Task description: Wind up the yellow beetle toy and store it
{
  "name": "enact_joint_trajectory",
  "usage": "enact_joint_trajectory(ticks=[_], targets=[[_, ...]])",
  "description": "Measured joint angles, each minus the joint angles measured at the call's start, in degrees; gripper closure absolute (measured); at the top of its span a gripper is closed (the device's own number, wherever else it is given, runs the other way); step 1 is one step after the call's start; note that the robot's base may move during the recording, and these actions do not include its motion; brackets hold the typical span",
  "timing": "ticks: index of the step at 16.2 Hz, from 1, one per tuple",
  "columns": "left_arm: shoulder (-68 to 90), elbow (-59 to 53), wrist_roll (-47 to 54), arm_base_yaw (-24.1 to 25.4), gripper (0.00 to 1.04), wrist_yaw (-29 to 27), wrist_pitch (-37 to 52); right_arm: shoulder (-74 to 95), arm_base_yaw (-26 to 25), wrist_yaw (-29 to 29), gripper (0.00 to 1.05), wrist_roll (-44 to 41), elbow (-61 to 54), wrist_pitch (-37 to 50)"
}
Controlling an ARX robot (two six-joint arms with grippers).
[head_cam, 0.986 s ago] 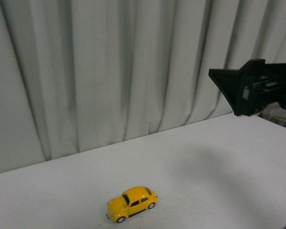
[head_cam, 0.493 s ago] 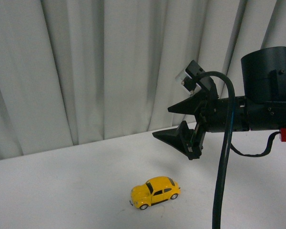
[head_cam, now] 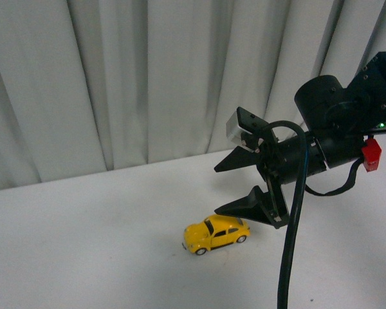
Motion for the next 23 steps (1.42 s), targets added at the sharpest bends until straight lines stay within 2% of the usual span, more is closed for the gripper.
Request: enact_joint_trajectory(ticks=[2, 5, 13, 14, 19, 23], targets=[[0.00, 0.00, 0.00, 0.00, 0.07, 0.02, 0.00, 2.95, 0.31, 1.88, 0.07, -6.34, 2.67, -7.32], [0.00, 0.00, 0.00, 0.00, 0.07, 0.02, 0.00, 6.43, 0.92, 4.85, 0.07, -15.52, 5.86, -12.20], [0.00, 0.00, 0.00, 0.00, 0.07, 0.02, 0.00, 10.84, 4.59, 7.91, 0.07, -22.77, 12.94, -19.08], [0.00, 0.00, 0.00, 0.00, 0.07, 0.02, 0.00, 10.91, 4.70, 8.22, 0.12, -23.26, 13.31, -19.82], [0.00, 0.00, 0.00, 0.00, 0.07, 0.02, 0.00, 10.99, 5.35, 10.05, 0.62, -25.31, 14.60, -24.72], [0.00, 0.00, 0.00, 0.00, 0.07, 0.02, 0.00, 11.02, 5.29, 10.29, 0.64, -25.55, 14.93, -25.62]])
